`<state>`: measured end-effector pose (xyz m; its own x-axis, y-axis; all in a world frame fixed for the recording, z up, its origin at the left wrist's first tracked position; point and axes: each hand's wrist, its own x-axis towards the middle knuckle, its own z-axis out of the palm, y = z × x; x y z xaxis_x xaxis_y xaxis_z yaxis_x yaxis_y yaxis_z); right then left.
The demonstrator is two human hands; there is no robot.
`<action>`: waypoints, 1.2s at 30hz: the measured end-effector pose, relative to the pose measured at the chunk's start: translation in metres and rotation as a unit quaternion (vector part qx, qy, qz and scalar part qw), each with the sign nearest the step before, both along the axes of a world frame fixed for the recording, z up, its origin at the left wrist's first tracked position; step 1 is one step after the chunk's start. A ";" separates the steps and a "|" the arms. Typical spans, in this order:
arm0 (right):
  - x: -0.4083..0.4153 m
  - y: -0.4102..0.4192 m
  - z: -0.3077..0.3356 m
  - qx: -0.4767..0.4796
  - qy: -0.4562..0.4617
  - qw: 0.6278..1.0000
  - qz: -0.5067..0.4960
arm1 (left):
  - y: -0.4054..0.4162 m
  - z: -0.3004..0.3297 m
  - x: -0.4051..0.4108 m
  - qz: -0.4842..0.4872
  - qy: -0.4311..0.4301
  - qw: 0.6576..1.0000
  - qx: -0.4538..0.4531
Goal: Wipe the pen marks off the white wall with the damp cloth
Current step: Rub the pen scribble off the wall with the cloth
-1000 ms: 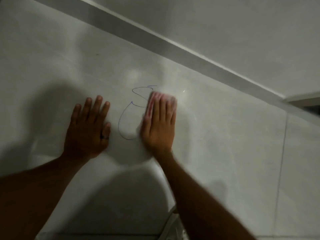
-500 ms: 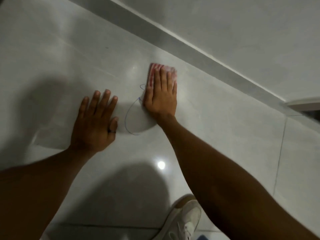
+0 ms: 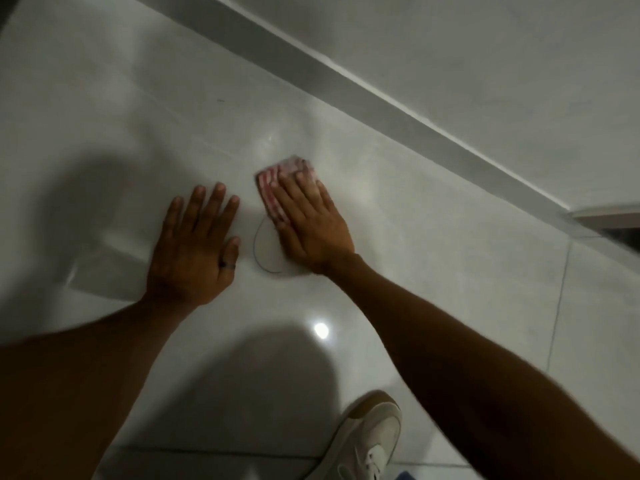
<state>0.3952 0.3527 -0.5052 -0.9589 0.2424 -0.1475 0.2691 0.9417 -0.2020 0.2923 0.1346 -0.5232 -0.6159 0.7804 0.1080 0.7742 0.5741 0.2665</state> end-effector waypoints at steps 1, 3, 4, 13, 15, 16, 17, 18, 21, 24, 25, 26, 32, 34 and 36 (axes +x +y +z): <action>-0.002 0.002 0.002 0.005 0.006 0.997 -0.082 | 0.002 0.002 -0.002 -0.001 -0.008 1.000 -0.006; -0.008 -0.024 0.004 0.015 -0.007 0.970 -0.244 | 0.002 0.004 -0.001 -0.001 -0.018 1.000 -0.022; -0.006 -0.047 0.001 0.015 -0.012 0.977 -0.213 | 0.000 0.004 0.002 0.002 -0.016 1.000 -0.026; 0.024 -0.119 -0.005 -0.033 0.027 0.988 -0.151 | 0.000 0.004 0.009 -0.002 -0.023 1.000 -0.016; 0.043 -0.105 -0.004 -0.032 0.040 0.998 -0.019 | 0.000 0.006 0.005 -0.009 -0.023 1.000 -0.017; 0.043 -0.086 -0.004 -0.021 0.042 0.999 -0.026 | 0.002 0.008 0.002 -0.007 -0.019 1.000 -0.017; 0.039 -0.071 -0.004 0.000 0.046 0.995 -0.087 | 0.004 0.010 -0.001 -0.004 -0.016 1.000 -0.018; 0.032 -0.064 -0.002 0.010 0.039 0.982 -0.187 | 0.006 0.011 -0.001 -0.002 -0.016 1.000 -0.021; 0.025 -0.084 -0.006 0.008 0.010 0.981 -0.196 | -0.002 0.008 0.007 -0.003 -0.024 0.999 -0.033; 0.060 -0.070 -0.006 -0.005 0.017 0.990 0.142 | -0.008 0.008 0.007 -0.011 -0.007 0.999 -0.030; 0.066 -0.048 -0.002 -0.003 0.018 0.982 0.187 | -0.006 0.009 0.004 -0.009 0.000 1.000 -0.028; 0.068 -0.028 0.001 0.001 0.015 0.982 0.189 | -0.003 0.011 0.002 -0.007 0.000 1.000 -0.027; 0.057 -0.062 -0.003 0.004 0.041 0.997 -0.069 | -0.004 0.007 0.001 -0.007 -0.034 0.998 -0.046; 0.075 -0.083 -0.005 -0.027 0.018 0.998 0.060 | -0.009 0.008 0.003 -0.005 -0.031 0.998 -0.049; 0.088 -0.059 -0.006 -0.015 0.003 0.981 0.192 | -0.005 0.010 0.004 -0.007 -0.028 0.999 -0.044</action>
<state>0.4833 0.2936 -0.5109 -0.9797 -0.1411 -0.1425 -0.1056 0.9671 -0.2314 0.2966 0.1296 -0.5130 -0.6072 0.7945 0.0033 0.7680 0.5859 0.2587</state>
